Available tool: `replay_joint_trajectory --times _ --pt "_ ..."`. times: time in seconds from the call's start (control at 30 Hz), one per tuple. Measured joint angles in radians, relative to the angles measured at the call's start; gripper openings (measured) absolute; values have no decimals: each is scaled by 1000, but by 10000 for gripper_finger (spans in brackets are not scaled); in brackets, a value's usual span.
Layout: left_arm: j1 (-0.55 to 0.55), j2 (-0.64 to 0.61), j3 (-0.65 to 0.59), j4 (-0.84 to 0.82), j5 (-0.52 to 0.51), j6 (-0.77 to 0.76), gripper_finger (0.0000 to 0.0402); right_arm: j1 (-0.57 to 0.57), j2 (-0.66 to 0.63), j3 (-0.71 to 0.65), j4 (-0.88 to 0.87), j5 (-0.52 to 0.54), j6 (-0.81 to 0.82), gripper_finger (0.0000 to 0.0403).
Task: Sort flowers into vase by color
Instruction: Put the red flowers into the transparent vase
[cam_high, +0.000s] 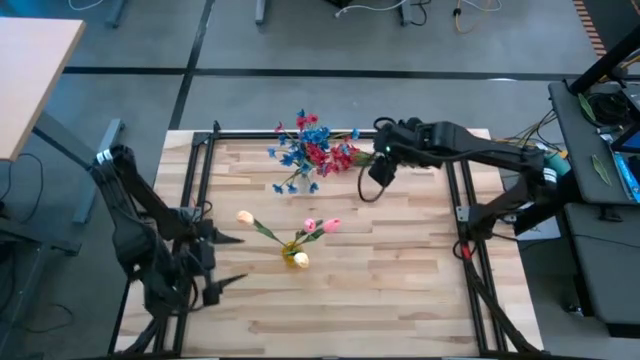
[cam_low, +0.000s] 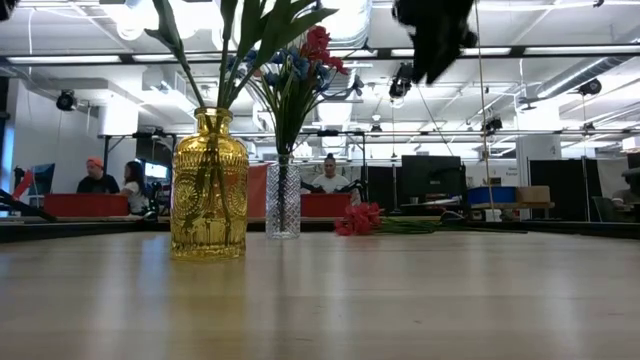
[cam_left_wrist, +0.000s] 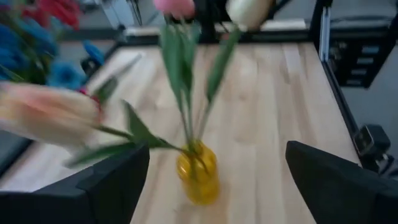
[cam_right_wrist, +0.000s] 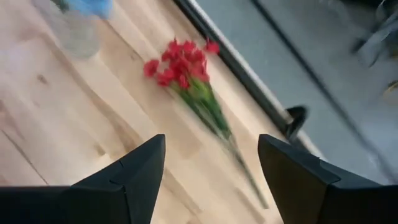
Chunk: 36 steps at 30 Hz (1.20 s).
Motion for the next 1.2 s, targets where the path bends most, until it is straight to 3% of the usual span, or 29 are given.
replay_joint_trajectory --times 0.17,0.33,0.4,0.53,0.63,0.73,0.9,1.07,1.2 --pt "6 -105 -1 1 -78 93 356 -214 -21 -192 149 -130 -69 236" --pt "16 -199 -1 2 -171 154 356 -391 19 -353 342 -399 -146 238" --pt "30 -228 -2 2 -182 183 356 -434 55 -396 407 -459 -181 246" --pt "72 -268 -5 2 -234 261 356 -475 154 -422 468 -458 -254 270" --pt "124 -293 -12 0 -257 338 356 -486 245 -408 483 -389 -335 287" --pt "180 -323 -13 1 -231 412 356 -490 338 -369 499 -312 -387 300" --pt "254 -365 -13 25 -144 496 356 -514 443 -343 493 -333 -447 308" --pt "262 -371 -13 213 -88 651 356 -546 459 -346 498 -444 -453 284" --pt "273 -368 -13 418 -131 817 356 -546 442 -351 479 -480 -470 224"
